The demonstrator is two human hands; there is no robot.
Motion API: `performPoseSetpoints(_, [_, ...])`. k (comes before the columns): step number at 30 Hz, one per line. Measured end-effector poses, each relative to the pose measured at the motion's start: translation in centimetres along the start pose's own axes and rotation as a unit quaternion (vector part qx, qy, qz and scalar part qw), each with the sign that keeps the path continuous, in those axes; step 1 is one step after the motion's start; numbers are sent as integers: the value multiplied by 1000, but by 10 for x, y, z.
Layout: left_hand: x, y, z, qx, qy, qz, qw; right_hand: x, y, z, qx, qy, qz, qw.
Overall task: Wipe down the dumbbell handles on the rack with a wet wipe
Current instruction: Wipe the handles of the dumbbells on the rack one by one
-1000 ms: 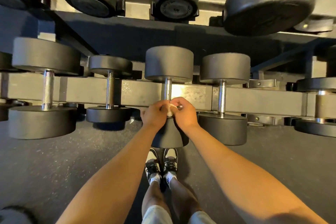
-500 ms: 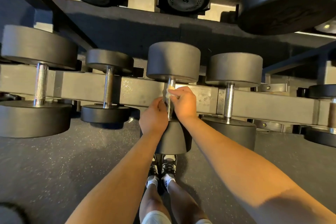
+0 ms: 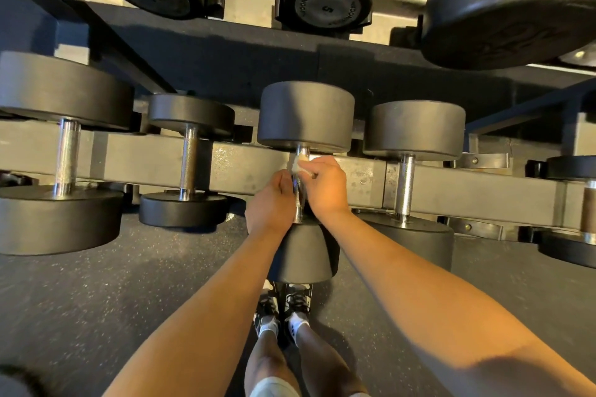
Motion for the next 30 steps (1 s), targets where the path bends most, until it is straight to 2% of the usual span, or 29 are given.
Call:
performPoseSetpoints(4, [-6,2,1,8,20,20,1000,16,17,4,-39,8,-3,999])
performPoseSetpoints(9, [-6,0,0,-3,26,29,999,3,-4,-14,63,-100,51,992])
performPoseSetpoints(16, [-5,1,0,-14,44,13,999,19,23,-3,-44,-79,112,990])
performPoseSetpoints(22, [-5,1,-1,-6,58,12,998,1,-4,-15,21,-91,85,992])
performPoseSetpoints(30, [-9,1,1,1,68,9,998,26,30,5,-89,-47,141,985])
Point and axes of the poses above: each hand's wrist, its own y-axis away from the middle knuckle, its own z-axis out of the palm, x = y × z, the point moved 5 cm from there along -y, towards the middle knuckle, and after that the axes turned 11 degrees about -x, right-handed, at the moved point
